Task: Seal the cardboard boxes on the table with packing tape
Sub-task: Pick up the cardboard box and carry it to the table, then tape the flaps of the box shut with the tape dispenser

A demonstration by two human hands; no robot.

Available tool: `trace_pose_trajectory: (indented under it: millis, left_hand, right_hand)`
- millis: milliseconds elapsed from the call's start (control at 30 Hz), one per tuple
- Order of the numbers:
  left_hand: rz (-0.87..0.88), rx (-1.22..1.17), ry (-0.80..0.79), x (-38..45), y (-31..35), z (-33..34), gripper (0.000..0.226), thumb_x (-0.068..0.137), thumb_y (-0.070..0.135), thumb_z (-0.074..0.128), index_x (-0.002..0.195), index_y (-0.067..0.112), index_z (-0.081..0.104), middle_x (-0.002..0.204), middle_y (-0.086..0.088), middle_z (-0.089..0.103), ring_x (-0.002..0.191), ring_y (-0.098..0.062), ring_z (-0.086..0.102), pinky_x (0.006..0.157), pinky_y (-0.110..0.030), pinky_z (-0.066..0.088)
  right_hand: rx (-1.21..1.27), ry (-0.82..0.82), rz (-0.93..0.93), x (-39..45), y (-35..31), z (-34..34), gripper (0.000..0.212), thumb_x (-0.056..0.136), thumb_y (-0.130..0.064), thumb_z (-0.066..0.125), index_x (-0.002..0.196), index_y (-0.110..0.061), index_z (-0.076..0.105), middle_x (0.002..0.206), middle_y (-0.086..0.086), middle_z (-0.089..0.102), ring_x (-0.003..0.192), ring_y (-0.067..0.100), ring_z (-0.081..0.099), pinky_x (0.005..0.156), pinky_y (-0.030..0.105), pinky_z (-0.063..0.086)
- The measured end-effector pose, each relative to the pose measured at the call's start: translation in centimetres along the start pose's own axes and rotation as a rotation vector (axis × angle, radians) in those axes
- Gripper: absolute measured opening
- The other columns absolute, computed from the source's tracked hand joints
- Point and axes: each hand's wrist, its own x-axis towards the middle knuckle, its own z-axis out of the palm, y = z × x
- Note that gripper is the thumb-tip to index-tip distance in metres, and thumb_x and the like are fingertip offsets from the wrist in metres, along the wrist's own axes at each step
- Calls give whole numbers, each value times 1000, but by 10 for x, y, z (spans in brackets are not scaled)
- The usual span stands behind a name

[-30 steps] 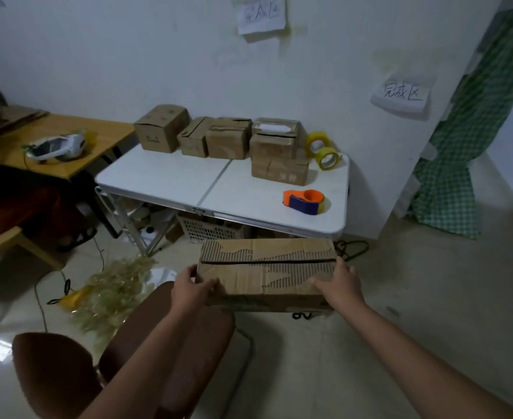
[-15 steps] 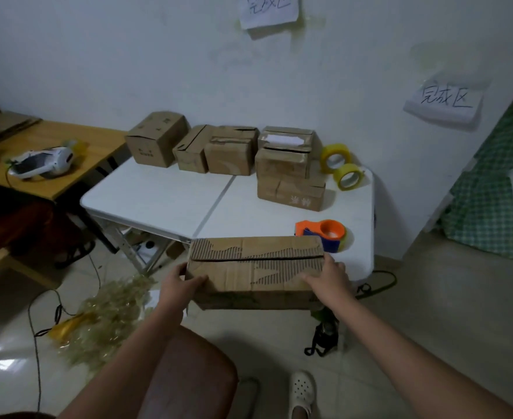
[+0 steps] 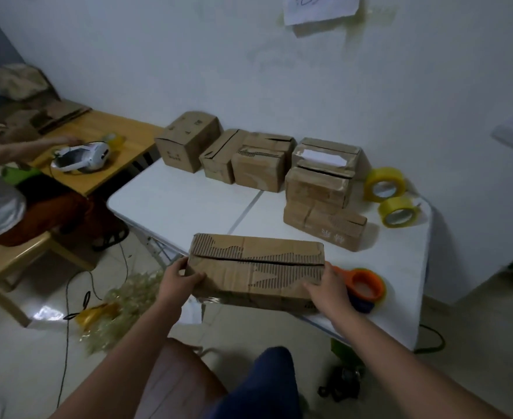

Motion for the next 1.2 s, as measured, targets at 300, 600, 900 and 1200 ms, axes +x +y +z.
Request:
trace_pose_trajectory:
  millis: [300, 600, 900, 1200]
  left_hand:
    - [-16, 22, -52, 59, 17, 13, 58, 87, 3, 71, 141, 9, 49, 133, -12, 53, 107, -27, 58, 88, -38, 52]
    - [12, 92, -226, 173, 20, 28, 50, 88, 5, 69, 136, 11, 54, 129, -7, 58, 103, -21, 59, 86, -32, 44]
    - [123, 188, -424, 274, 38, 44, 55, 88, 10, 71, 139, 13, 50, 132, -7, 53, 106, -24, 63, 86, -32, 51]
    - [214, 334, -446, 297, 35, 54, 58, 88, 25, 72, 140, 22, 47, 133, -3, 48, 115, -28, 56, 99, -51, 51]
  right_hand:
    - [38, -30, 36, 47, -14, 3, 54, 84, -18, 64, 134, -18, 46, 122, 10, 55, 110, 29, 57, 93, 46, 53]
    - [46, -2, 188, 100, -38, 36, 63, 89, -29, 60, 144, -25, 30, 129, 10, 43, 109, 28, 54, 91, 44, 54]
    - [53, 202, 400, 139, -80, 74, 62, 91, -27, 59, 145, -21, 29, 128, 13, 37, 115, 34, 47, 97, 49, 49]
    - [46, 223, 454, 140, -79, 78, 65, 93, -27, 57, 148, -16, 25, 135, 15, 35, 121, 35, 46, 100, 48, 46]
